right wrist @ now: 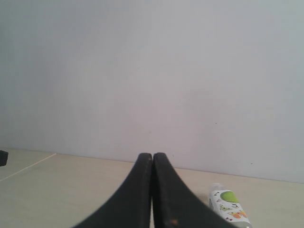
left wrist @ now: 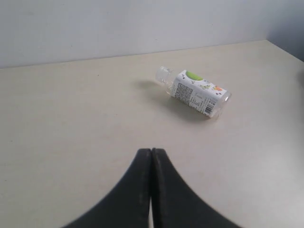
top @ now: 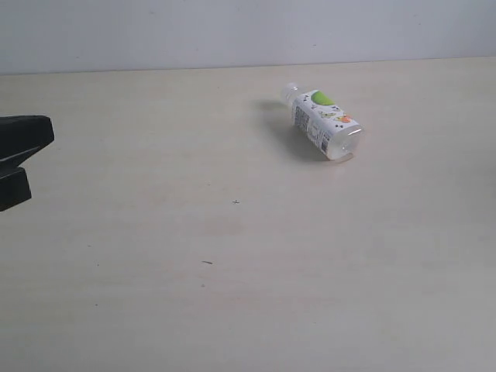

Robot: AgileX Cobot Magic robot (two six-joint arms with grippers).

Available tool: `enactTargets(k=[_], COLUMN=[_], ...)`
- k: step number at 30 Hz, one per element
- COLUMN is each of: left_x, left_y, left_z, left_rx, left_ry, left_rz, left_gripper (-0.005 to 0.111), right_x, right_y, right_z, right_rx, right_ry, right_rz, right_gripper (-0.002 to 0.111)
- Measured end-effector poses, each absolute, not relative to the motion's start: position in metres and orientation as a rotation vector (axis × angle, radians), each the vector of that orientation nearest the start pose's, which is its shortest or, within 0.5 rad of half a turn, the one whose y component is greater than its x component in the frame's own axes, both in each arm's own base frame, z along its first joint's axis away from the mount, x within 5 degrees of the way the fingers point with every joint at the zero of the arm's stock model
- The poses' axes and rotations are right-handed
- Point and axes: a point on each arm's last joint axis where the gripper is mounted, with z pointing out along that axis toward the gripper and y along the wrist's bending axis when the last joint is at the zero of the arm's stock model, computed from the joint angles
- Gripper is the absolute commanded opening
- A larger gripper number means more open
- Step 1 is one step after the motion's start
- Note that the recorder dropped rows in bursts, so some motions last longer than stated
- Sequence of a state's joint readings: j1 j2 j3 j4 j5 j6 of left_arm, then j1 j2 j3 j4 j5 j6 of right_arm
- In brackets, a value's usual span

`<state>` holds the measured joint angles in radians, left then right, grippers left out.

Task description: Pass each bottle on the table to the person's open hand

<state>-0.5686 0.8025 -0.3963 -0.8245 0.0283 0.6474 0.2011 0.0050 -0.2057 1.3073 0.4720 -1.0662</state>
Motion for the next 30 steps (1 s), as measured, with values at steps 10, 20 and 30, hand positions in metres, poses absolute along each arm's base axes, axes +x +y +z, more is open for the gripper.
enactTargets(k=[10,20,30], left_x=[0.1357,0.1357,0.1357], left_y=[-0.0890,-0.0890,-0.0890], left_z=[0.2649,0.2647,0.2647], left_rx=[0.392,0.392,0.392], left_ry=[1.904,1.904,1.904], left_rz=[-0.520,-0.520,-0.520], left_gripper=[0.000,0.000,0.000], right_x=[0.0241,0.0245,0.0257], right_y=[0.0458,0.0451,0.0433], right_z=[0.2680,0.2683,0.2691], right_rx=[-0.375,-0.367,-0.345], right_ry=[1.415,1.413,1.408], right_rz=[0.658,0.652,0.637], right_gripper=[0.000,0.000,0.000])
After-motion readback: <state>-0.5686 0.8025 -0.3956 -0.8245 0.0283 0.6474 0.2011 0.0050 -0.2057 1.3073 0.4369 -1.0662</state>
